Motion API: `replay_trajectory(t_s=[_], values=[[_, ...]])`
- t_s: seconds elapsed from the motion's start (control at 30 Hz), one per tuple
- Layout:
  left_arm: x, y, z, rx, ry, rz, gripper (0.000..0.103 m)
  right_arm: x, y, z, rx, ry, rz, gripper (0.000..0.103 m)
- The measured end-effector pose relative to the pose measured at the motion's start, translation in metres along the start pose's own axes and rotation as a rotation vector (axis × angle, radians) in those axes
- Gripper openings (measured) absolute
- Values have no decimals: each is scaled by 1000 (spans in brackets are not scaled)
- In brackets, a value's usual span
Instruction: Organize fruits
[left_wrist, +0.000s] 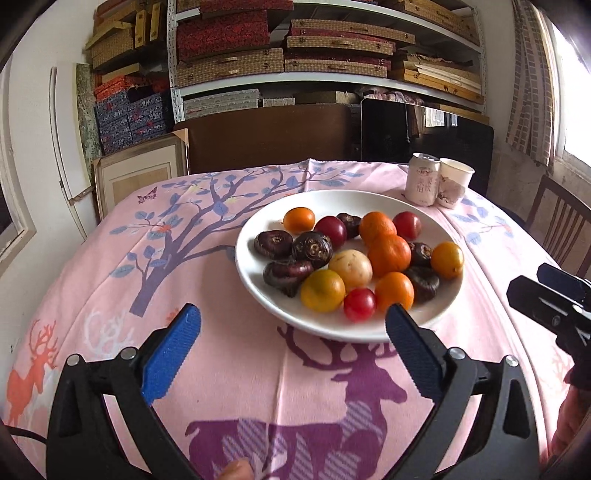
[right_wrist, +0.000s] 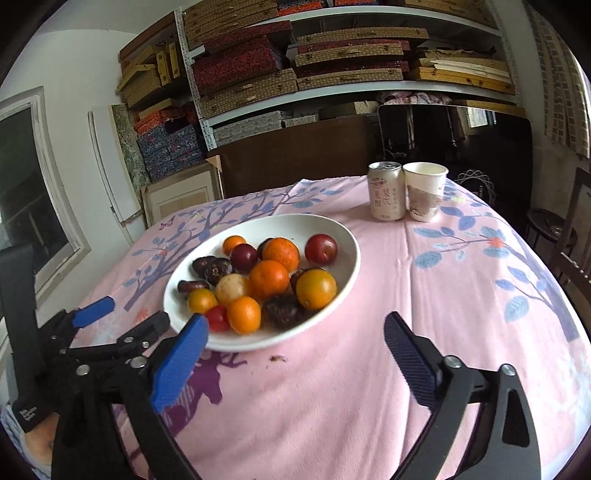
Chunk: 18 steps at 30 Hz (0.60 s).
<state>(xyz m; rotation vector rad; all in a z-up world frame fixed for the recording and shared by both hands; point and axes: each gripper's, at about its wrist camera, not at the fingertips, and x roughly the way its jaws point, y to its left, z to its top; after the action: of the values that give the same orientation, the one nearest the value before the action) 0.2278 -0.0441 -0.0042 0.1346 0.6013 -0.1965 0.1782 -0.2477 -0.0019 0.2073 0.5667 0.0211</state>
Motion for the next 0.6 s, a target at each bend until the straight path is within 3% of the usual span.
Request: replay_trajectory(t_s=[0.1, 0.23, 0.33, 0.43, 0.6], values=[[-24, -10, -10, 30, -44, 17, 98, -13, -4, -13, -6, -1, -48, 100], [-51, -10, -23, -10, -87, -22, 98, -30, -17, -19, 67, -41, -15, 100], [-60, -9, -28, -18, -107, 20, 98, -31, -19, -21, 80, -56, -6, 100], [-56, -11, -27, 5, -97, 76, 98, -27, -11, -23, 36, -40, -27, 100], [-50, -13, -26, 23, -67, 102, 98, -20, 5, -28, -43, -8, -24, 100]])
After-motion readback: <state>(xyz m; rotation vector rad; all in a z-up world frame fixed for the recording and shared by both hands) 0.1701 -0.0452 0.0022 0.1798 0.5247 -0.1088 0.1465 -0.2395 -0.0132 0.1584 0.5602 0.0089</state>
